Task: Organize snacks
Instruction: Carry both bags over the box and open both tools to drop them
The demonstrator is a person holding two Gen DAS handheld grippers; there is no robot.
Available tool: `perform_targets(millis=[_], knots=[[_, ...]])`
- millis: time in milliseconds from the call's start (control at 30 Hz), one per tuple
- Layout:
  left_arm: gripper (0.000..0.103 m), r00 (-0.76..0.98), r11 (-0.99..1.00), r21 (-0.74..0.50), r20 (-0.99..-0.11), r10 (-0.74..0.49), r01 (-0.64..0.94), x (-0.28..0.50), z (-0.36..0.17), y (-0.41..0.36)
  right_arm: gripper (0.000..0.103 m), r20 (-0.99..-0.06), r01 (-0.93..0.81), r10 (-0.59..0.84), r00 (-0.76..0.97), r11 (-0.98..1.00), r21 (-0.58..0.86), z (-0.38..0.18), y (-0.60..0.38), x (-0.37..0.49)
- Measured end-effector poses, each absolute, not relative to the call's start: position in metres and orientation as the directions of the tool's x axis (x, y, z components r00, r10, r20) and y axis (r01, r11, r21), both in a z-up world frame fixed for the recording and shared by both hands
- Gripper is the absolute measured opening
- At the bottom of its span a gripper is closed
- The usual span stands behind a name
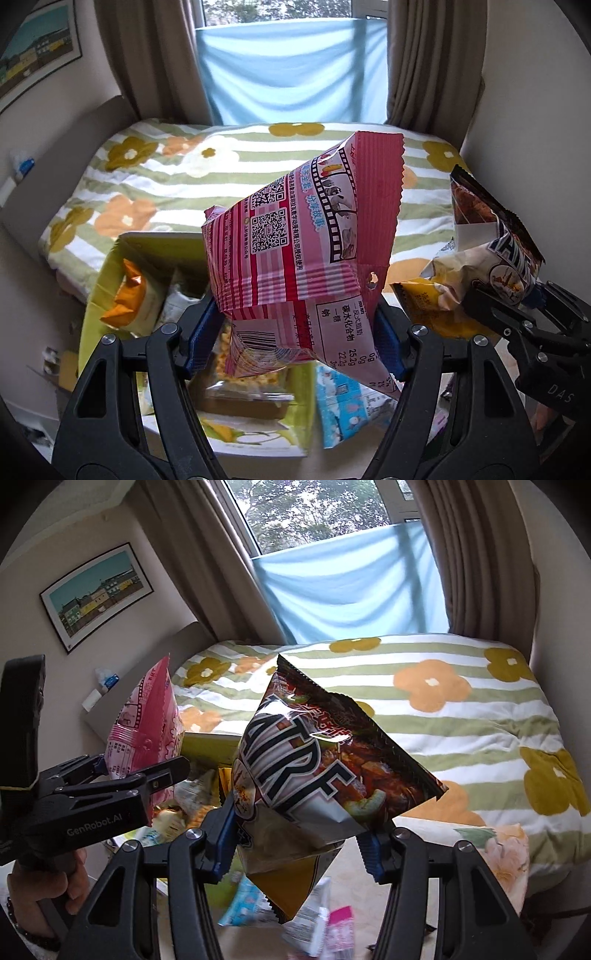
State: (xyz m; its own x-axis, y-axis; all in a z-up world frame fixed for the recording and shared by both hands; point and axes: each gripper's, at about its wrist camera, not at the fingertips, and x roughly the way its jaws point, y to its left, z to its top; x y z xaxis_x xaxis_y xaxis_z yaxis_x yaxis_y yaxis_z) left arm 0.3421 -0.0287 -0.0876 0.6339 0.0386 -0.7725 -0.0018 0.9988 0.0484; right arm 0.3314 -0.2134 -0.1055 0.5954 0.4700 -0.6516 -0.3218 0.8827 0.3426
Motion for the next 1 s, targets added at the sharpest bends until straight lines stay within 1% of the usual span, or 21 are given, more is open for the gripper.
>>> perform_targets(millis=[233, 467, 667, 733, 800, 833, 867, 1000], knots=[[0.069, 0.608, 0.998, 0.053, -0.791, 0.068, -0.042, 0.333, -0.094, 0.056, 0.051, -0.664, -0.336, 0.489, 0.565, 0.872, 0.355, -0.111, -0.145, 0.328], [0.069, 0.544, 0.998, 0.041, -0.837, 0.064, -0.054, 0.333, -0.128, 0.139, 0.051, -0.697, -0.324, 0.478, 0.535, 0.878, 0.353, -0.122, -0.082, 0.332], [0.07, 0.506, 0.999, 0.046, -0.861, 0.054, -0.029, 0.335, -0.156, 0.181, 0.051, -0.725, -0.294, 0.454, 0.518, 0.89, 0.347, -0.138, -0.044, 0.338], [0.075, 0.503, 0.998, 0.054, -0.863, 0.055, -0.016, 0.336, -0.163, 0.185, 0.051, -0.731, -0.281, 0.446, 0.516, 0.895, 0.347, -0.143, -0.037, 0.338], [0.087, 0.495, 0.998, 0.064, -0.867, 0.054, 0.004, 0.335, -0.173, 0.188, 0.051, -0.739, -0.263, 0.435, 0.515, 0.9, 0.347, -0.147, -0.032, 0.337], [0.092, 0.492, 0.998, 0.061, -0.869, 0.047, 0.014, 0.336, -0.176, 0.19, 0.051, -0.743, -0.253, 0.428, 0.514, 0.904, 0.345, -0.15, -0.03, 0.337], [0.103, 0.49, 0.998, 0.056, -0.871, 0.034, 0.03, 0.335, -0.181, 0.191, 0.051, -0.748, -0.244, 0.421, 0.513, 0.907, 0.343, -0.151, -0.029, 0.336], [0.103, 0.495, 0.994, 0.071, -0.869, 0.021, 0.083, 0.331, -0.189, 0.186, 0.051, -0.768, -0.215, 0.389, 0.508, 0.921, 0.324, -0.154, -0.031, 0.335]])
